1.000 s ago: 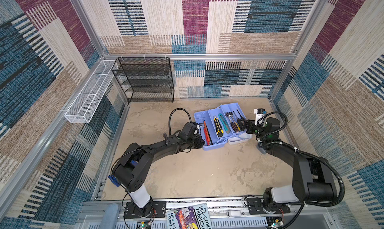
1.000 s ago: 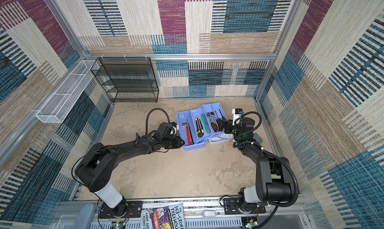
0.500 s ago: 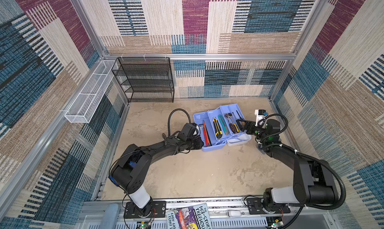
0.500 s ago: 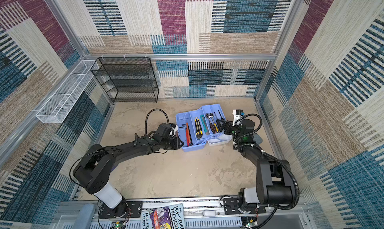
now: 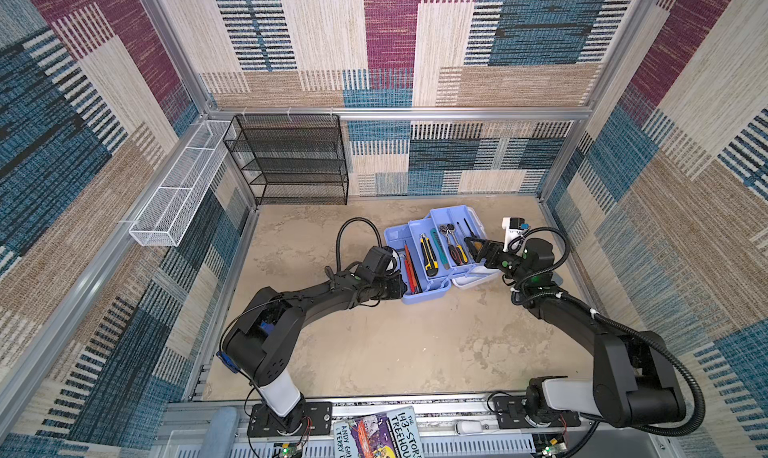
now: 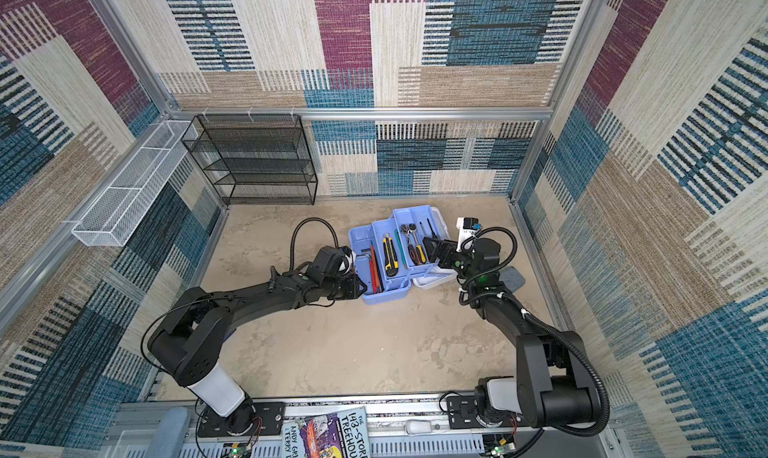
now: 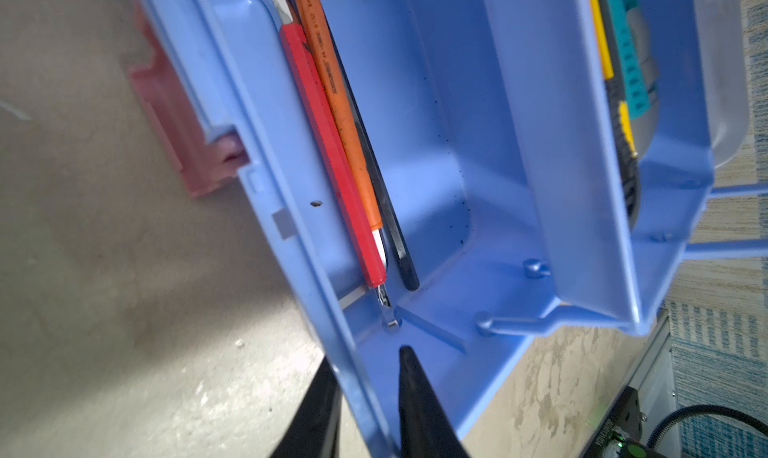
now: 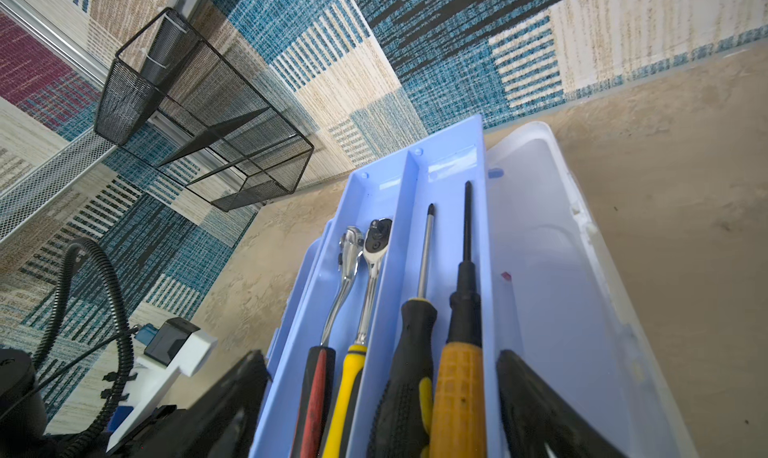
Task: Pack the tool kit
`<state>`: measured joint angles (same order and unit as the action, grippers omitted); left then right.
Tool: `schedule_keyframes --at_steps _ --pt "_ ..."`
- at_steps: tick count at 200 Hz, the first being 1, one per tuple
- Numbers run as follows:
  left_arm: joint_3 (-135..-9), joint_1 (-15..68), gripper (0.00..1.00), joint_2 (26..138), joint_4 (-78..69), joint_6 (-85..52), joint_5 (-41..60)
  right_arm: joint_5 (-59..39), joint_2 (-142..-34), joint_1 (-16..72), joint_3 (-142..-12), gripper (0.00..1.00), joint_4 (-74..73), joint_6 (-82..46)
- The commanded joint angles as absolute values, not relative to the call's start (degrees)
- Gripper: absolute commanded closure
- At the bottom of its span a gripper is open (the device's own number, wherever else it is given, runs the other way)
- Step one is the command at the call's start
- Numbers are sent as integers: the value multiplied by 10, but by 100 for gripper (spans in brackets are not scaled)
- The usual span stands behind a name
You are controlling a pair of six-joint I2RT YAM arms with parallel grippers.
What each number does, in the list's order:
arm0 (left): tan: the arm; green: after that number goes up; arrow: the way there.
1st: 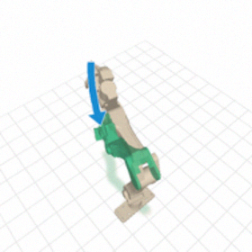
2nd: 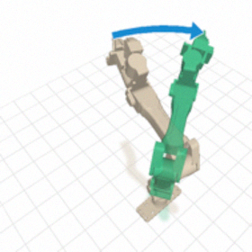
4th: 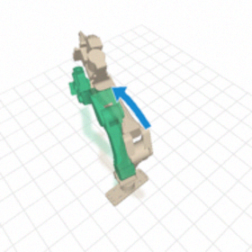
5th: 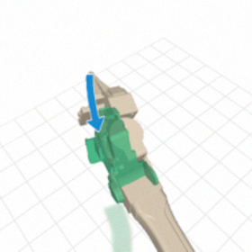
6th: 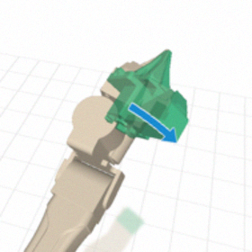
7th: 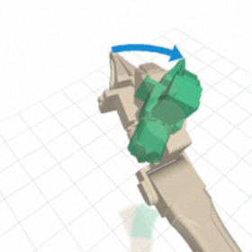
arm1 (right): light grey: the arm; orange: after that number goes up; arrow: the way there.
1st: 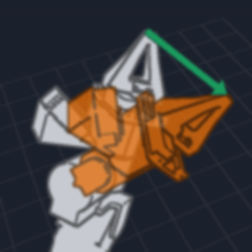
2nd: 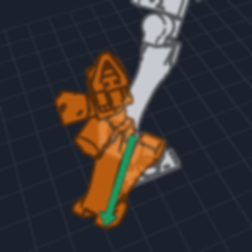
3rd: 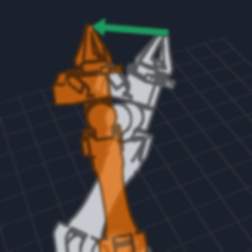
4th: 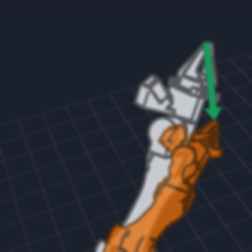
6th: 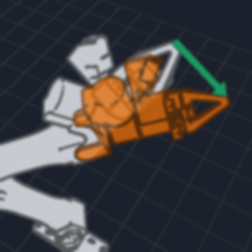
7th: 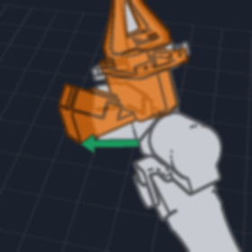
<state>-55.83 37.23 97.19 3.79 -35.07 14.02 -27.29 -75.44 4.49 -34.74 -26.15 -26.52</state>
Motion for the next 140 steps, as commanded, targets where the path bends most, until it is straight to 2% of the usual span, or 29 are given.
schedule_keyframes --at_steps 1,96,140 --pt "-560 374 73 984 68 -333 155 -284 -748 61 -353 12 -262 -276" --pt "-563 374 72 984 73 -336 149 -240 -757 103 -373 14 -240 -268" --pt "-570 371 62 966 112 -336 99 -227 -756 109 -374 14 -235 -264"
